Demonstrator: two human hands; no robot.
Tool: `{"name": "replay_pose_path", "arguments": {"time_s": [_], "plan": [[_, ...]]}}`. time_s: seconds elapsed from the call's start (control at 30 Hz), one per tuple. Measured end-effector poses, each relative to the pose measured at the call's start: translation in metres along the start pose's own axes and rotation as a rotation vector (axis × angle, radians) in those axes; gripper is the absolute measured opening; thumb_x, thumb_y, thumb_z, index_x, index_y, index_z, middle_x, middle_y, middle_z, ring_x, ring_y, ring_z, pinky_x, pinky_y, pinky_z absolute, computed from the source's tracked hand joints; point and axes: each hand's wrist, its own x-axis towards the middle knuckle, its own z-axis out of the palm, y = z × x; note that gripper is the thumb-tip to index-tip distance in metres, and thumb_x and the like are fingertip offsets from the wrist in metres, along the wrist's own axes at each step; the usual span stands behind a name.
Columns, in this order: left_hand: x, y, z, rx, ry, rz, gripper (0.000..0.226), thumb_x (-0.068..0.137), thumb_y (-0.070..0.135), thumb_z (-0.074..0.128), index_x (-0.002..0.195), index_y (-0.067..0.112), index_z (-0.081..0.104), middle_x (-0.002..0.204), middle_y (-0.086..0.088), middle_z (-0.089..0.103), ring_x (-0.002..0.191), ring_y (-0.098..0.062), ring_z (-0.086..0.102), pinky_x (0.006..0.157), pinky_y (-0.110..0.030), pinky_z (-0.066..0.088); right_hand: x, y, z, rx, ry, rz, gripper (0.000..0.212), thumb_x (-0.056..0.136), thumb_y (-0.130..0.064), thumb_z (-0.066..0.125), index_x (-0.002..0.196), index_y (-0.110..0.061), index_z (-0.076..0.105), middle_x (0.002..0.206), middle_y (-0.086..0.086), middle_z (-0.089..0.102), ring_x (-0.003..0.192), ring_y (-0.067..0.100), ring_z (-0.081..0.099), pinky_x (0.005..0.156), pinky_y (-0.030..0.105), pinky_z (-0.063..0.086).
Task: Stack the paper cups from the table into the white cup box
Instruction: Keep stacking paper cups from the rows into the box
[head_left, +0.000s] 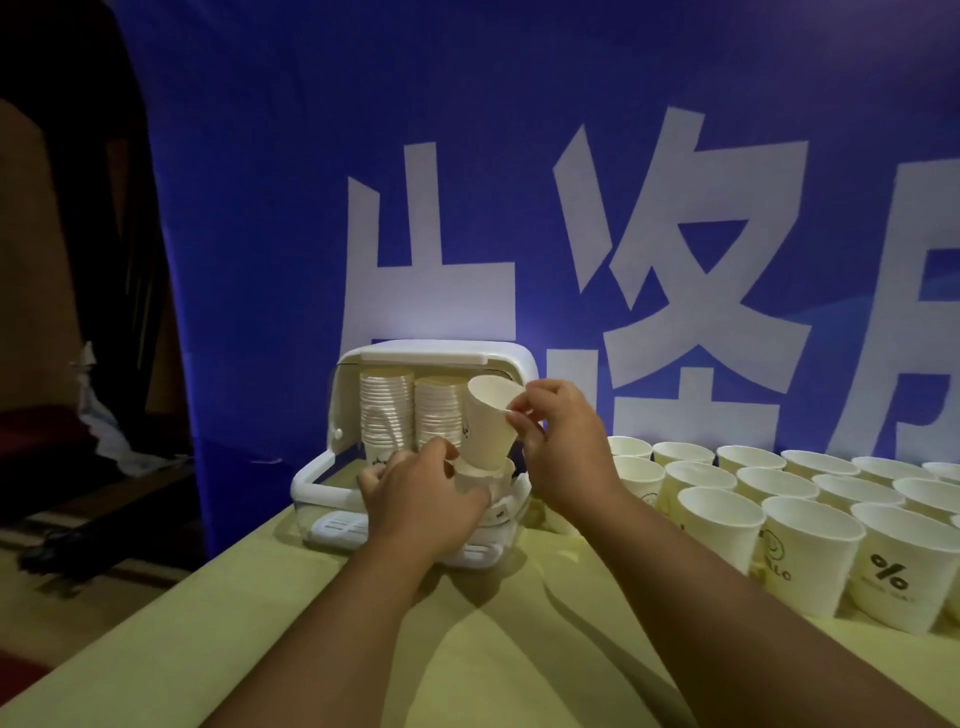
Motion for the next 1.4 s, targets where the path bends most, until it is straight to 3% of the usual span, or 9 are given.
{"name": "replay_pose_path", "arguments": {"time_s": [0.2, 0.3, 0.4, 0.5, 0.63, 0.9, 1.13, 1.3, 1.4], "plan": [[-0.007, 0.001, -0.010, -0.047, 0.070, 0.013, 0.032, 0.095, 0.040, 0.051, 0.127, 0.035, 0.054, 0.116, 0.010, 0.066, 0.114, -0.017, 0.052, 0.105, -0.042, 0.027, -0.009, 0.008, 0.001, -0.085, -0.158, 0.013, 0.015, 0.097, -0.025, 0.061, 0.107, -0.022, 0.071, 0.118, -0.005, 0.058, 0.093, 0.009, 0.051, 0.081, 0.020, 0.038], [-0.010, 0.004, -0.014, -0.154, 0.026, 0.044, 0.047, 0.100, 0.029, 0.048, 0.146, 0.037, 0.040, 0.130, 0.009, 0.062, 0.123, -0.020, 0.053, 0.115, -0.049, 0.030, -0.010, 0.008, 0.001, -0.102, -0.216, 0.034, 0.017, 0.096, -0.024, 0.062, 0.110, -0.022, 0.071, 0.116, -0.004, 0.062, 0.090, 0.009, 0.054, 0.075, 0.016, 0.039], [-0.014, 0.005, -0.010, -0.190, -0.039, 0.104, 0.055, 0.099, 0.031, 0.047, 0.150, 0.046, 0.035, 0.148, 0.008, 0.053, 0.130, -0.024, 0.052, 0.108, -0.055, 0.045, -0.010, 0.009, 0.000, -0.075, -0.235, 0.065, 0.019, 0.097, -0.021, 0.061, 0.115, -0.021, 0.069, 0.113, -0.002, 0.067, 0.089, 0.012, 0.061, 0.076, 0.018, 0.043], [-0.012, 0.004, -0.007, -0.186, -0.017, 0.112, 0.041, 0.100, 0.029, 0.050, 0.140, 0.038, 0.053, 0.140, 0.008, 0.060, 0.119, -0.019, 0.057, 0.100, -0.048, 0.052, -0.013, 0.014, 0.002, -0.102, -0.275, 0.084, 0.022, 0.097, -0.019, 0.062, 0.116, -0.022, 0.071, 0.113, -0.002, 0.070, 0.090, 0.012, 0.062, 0.079, 0.022, 0.049], [-0.012, 0.007, -0.010, -0.034, -0.008, 0.102, 0.030, 0.106, 0.036, 0.040, 0.114, 0.030, 0.069, 0.113, 0.007, 0.068, 0.101, -0.016, 0.057, 0.101, -0.045, 0.047, -0.020, 0.018, 0.007, -0.111, -0.334, 0.104, 0.027, 0.096, -0.021, 0.064, 0.121, -0.024, 0.070, 0.117, -0.004, 0.069, 0.093, 0.010, 0.061, 0.089, 0.024, 0.048], [-0.010, 0.006, -0.012, 0.071, 0.020, 0.113, 0.026, 0.108, 0.039, 0.038, 0.103, 0.030, 0.062, 0.100, 0.009, 0.065, 0.097, -0.015, 0.057, 0.101, -0.040, 0.040, -0.021, 0.018, 0.009, -0.074, -0.324, 0.102, 0.022, 0.094, -0.022, 0.067, 0.115, -0.024, 0.072, 0.113, -0.003, 0.069, 0.091, 0.011, 0.061, 0.081, 0.020, 0.049], [-0.010, 0.002, -0.014, 0.095, 0.084, 0.105, 0.022, 0.107, 0.034, 0.036, 0.095, 0.030, 0.053, 0.093, 0.008, 0.062, 0.088, -0.016, 0.054, 0.091, -0.037, 0.037, -0.019, 0.015, 0.010, -0.104, -0.390, 0.090, 0.017, 0.091, -0.024, 0.070, 0.108, -0.027, 0.073, 0.109, -0.005, 0.071, 0.095, 0.015, 0.063, 0.094, 0.040, 0.054], [-0.010, 0.004, -0.016, 0.096, 0.115, 0.090, 0.020, 0.107, 0.037, 0.034, 0.100, 0.031, 0.051, 0.095, 0.007, 0.064, 0.090, -0.017, 0.057, 0.095, -0.040, 0.039, -0.019, 0.015, 0.006, -0.086, -0.379, 0.070, 0.028, 0.091, -0.026, 0.071, 0.119, -0.025, 0.068, 0.114, -0.006, 0.071, 0.094, 0.012, 0.065, 0.085, 0.027, 0.054], [-0.010, 0.008, -0.019, 0.103, 0.176, 0.066, 0.022, 0.105, 0.041, 0.035, 0.097, 0.030, 0.053, 0.093, 0.006, 0.066, 0.091, -0.020, 0.058, 0.095, -0.044, 0.041, -0.018, 0.014, -0.007, -0.110, -0.329, 0.054, 0.022, 0.091, -0.027, 0.071, 0.112, -0.026, 0.070, 0.106, -0.008, 0.071, 0.089, 0.008, 0.065, 0.083, 0.028, 0.057]]}}
